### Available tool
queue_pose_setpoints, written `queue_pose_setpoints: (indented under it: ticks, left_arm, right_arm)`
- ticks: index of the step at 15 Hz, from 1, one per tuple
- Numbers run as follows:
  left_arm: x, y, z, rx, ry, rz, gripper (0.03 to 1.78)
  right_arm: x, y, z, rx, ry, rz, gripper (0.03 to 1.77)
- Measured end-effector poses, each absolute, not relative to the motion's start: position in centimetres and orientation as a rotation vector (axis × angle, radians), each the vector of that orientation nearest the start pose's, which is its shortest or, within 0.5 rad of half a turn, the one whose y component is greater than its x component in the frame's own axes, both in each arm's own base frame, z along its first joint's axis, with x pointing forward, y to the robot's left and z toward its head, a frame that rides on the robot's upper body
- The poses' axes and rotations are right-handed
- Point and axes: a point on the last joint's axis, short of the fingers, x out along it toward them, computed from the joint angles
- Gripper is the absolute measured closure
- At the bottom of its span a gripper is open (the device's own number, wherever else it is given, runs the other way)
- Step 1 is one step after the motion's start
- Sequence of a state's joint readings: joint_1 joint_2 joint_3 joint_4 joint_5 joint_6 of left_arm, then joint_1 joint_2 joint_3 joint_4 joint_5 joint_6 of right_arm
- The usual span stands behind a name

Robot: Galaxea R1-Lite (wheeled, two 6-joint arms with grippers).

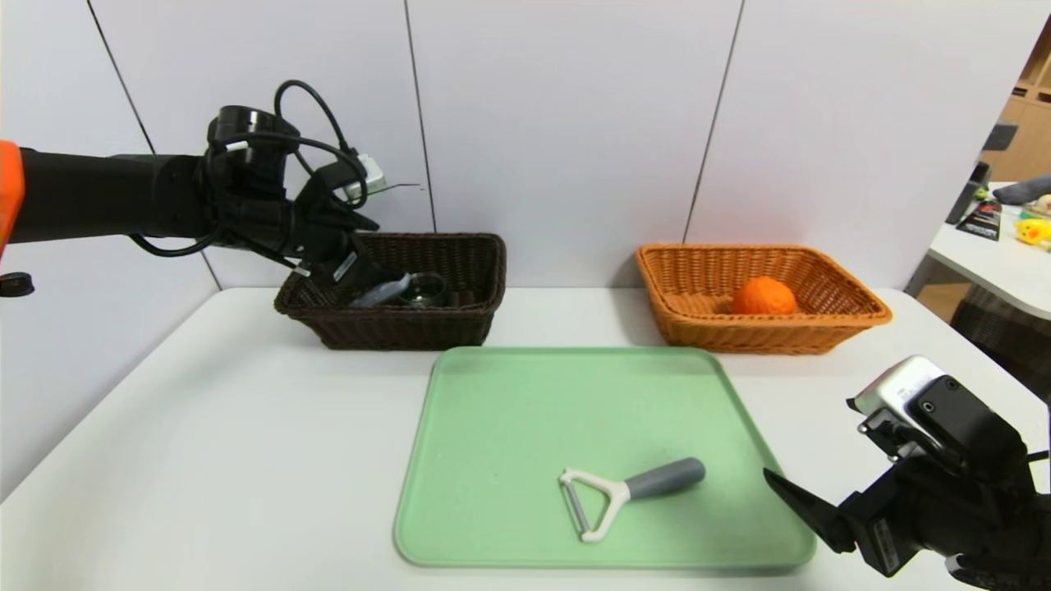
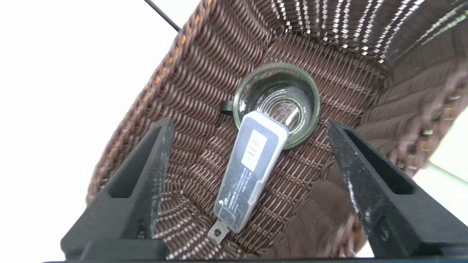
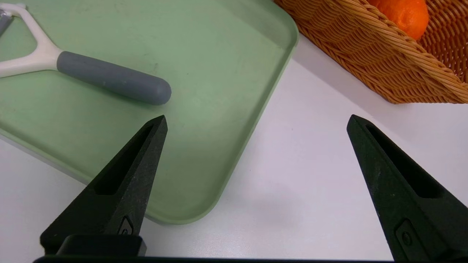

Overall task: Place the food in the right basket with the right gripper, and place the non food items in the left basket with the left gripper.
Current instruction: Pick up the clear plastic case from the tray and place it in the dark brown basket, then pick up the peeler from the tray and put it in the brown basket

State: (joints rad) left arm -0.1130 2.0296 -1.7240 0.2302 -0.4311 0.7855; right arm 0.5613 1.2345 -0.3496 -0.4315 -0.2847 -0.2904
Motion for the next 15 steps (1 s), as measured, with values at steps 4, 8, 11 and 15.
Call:
queue_pose_setpoints:
  ticks: [4,8,11,15]
  left_arm:
    - [38.1,-5.5,25.7,0.648,0.281,-0.747,0.23]
    - [34.8,-5.4,27.5,0.644,0.266,-0.775,0.17]
    - [33.0,-5.3,28.4,0.645,0.248,-0.785,0.15]
    - [30.1,-5.9,29.2,0.652,0.218,-0.826,0.14]
  right_arm:
    - [14.1,8.2,15.1,-0.477,0.378,0.338,0.11]
    - [14.1,8.3,15.2,-0.476,0.373,0.340,0.11]
    - [14.1,8.3,15.3,-0.475,0.368,0.340,0.11]
    - [14.1,8.3,15.5,-0.472,0.359,0.339,0.11]
